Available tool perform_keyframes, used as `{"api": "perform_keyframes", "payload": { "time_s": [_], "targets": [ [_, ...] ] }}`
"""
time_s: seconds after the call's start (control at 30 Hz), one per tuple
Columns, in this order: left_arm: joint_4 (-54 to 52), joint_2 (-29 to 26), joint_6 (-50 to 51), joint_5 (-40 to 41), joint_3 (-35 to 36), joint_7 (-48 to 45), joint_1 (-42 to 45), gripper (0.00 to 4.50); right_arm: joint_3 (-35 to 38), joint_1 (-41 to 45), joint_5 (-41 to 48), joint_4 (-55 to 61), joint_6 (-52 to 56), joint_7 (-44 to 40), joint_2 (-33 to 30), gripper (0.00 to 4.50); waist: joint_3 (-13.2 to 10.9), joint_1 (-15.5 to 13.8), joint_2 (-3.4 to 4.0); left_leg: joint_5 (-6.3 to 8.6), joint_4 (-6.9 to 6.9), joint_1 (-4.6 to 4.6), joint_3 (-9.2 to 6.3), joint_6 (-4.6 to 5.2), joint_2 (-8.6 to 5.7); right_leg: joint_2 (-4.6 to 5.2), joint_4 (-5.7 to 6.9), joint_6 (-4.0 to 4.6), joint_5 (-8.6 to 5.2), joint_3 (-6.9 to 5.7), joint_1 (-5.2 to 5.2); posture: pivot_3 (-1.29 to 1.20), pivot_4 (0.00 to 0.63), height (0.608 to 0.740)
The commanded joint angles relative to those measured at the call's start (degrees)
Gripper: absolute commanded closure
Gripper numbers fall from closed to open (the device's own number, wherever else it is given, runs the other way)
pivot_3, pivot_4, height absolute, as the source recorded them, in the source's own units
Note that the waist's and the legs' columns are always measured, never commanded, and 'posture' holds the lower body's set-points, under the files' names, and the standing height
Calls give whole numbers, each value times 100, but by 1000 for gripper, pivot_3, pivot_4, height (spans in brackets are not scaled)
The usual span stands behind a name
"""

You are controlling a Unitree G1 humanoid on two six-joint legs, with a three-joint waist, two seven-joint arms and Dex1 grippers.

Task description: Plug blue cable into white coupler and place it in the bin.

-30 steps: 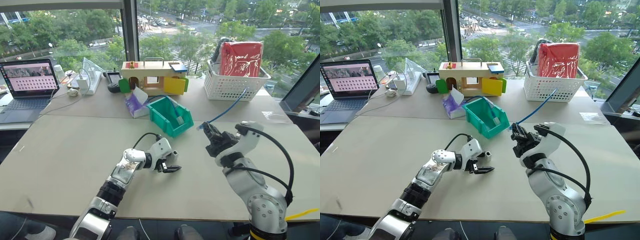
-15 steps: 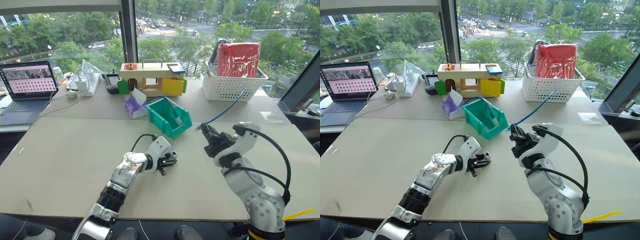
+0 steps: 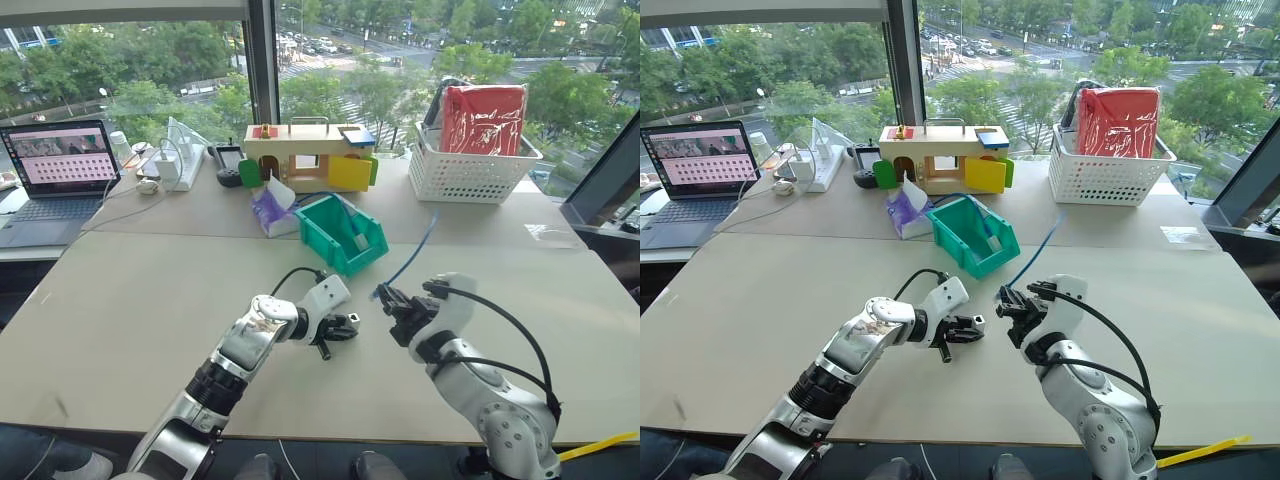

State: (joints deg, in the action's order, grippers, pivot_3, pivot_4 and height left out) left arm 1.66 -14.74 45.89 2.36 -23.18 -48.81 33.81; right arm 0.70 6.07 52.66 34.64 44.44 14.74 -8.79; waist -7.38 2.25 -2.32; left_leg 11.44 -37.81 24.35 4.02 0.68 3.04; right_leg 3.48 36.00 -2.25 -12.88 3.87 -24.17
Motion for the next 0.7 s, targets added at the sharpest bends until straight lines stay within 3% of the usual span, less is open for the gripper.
{"api": "perform_keyframes", "payload": {
  "time_s": [0.03, 0.7],
  "targets": [
    [3, 103, 303, 47, -81, 163, 48, 3875, 61, 64, 273, 60, 233, 13, 60, 4500, 0, -17, 0, 0, 0, 0, -1, 0, 0, 0, -1, 0, 0, 0, 0, 0, 150, 735],
    [-326, 215, 935, 450, 61, 738, -119, 3875, 191, -2, 204, -90, 768, 278, 99, 4500, -1, -25, 0, 0, 0, 6, -9, 0, -4, 2, -3, -7, -6, 0, -2, 0, 150, 735]
  ]
}}
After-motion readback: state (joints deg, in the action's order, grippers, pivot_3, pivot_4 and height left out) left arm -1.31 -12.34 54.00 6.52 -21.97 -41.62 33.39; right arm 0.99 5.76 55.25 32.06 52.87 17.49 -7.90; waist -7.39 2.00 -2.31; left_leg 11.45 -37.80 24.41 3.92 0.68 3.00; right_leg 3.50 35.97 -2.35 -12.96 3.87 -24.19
